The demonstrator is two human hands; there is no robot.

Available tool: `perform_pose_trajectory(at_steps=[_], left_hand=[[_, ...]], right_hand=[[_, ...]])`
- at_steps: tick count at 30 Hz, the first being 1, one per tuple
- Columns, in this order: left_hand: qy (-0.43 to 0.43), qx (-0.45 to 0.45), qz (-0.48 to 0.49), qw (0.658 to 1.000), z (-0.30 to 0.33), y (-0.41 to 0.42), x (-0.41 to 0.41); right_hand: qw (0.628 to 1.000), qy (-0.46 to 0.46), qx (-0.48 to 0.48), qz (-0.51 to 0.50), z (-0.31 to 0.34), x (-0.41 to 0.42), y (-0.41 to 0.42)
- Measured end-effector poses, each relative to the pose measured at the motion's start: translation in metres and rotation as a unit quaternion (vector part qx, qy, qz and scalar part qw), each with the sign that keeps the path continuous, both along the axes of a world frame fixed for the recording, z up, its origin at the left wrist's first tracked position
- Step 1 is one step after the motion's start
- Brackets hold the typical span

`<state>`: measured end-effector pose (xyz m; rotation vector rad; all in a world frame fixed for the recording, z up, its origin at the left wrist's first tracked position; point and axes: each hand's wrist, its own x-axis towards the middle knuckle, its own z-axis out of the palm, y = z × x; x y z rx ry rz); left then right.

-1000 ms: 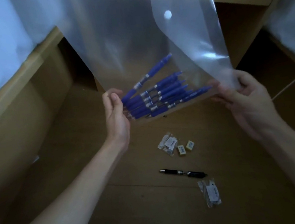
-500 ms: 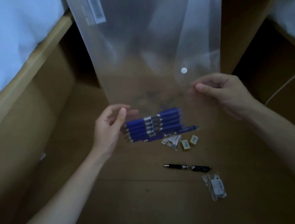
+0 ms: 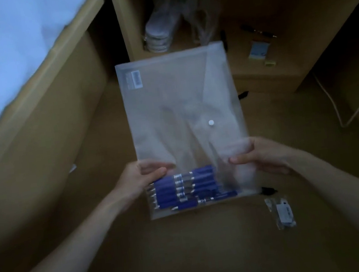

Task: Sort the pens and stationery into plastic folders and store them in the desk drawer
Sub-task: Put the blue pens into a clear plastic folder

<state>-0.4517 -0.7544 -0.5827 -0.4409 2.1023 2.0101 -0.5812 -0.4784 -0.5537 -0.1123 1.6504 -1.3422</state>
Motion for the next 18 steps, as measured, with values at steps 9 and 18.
perform_pose_trajectory(at_steps=[9, 18], left_hand=[[-0.133, 0.055, -0.027, 0.989, -0.040, -0.014, 0.032], [-0.072, 0.088, 0.065, 0.991, -0.050, -0.007, 0.032]], right_hand=[[0.997, -0.009, -0.039, -0.068, -0.046, 0.014, -0.013], [0.997, -0.004, -0.032, -0.070, -0.065, 0.011, -0.016]])
